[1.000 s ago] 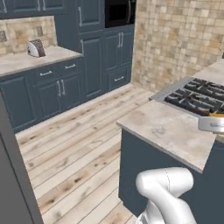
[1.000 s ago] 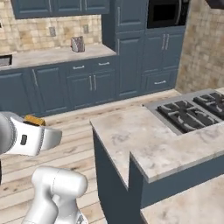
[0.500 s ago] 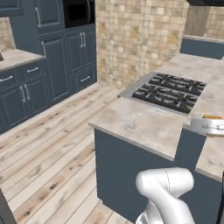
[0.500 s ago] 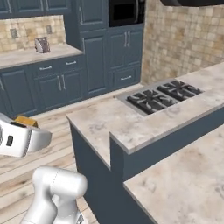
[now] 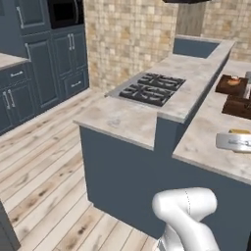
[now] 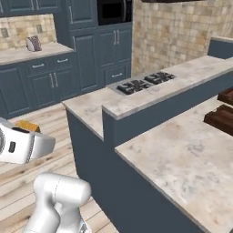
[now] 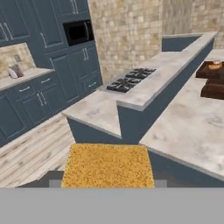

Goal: Take the cake and donut from the fridge and place them on the empty tray on the dining counter.

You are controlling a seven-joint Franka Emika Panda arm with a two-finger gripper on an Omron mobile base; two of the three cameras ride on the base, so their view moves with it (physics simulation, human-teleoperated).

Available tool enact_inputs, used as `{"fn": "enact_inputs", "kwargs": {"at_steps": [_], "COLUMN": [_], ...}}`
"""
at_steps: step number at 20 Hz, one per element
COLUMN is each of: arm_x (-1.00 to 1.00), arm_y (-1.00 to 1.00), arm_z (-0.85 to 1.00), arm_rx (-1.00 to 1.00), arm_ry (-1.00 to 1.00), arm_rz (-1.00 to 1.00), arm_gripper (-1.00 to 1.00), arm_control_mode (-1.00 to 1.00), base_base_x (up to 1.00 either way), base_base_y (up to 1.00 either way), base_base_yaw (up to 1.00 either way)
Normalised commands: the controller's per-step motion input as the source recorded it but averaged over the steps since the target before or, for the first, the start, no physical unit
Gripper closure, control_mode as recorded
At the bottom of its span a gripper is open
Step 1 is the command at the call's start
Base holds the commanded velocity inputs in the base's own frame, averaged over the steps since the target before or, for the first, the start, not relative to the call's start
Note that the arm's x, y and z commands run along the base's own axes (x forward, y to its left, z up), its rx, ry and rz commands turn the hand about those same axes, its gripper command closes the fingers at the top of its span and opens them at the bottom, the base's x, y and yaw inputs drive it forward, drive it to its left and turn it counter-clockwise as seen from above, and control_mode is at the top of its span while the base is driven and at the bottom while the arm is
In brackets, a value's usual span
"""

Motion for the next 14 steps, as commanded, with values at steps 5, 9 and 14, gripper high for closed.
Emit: {"fn": "enact_inputs", "kwargs": {"at_steps": [5, 9, 14], "arm_x": [0.0, 0.0, 0.0], "arm_y": [0.0, 0.0, 0.0], "arm_z": [0.0, 0.0, 0.0], "arm_rx": [0.0, 0.0, 0.0], "arm_ry": [0.0, 0.0, 0.0], "arm_rz": [0.0, 0.0, 0.0], "arm_gripper": [1.0, 1.0, 1.0], "arm_control_mode": [1.0, 1.0, 1.0], "base_base_x": [-1.0, -0.98, -0.04], "base_base_y": [-1.0, -1.0, -1.0], "base_base_yaw": [-0.08, -0.08, 0.17]}}
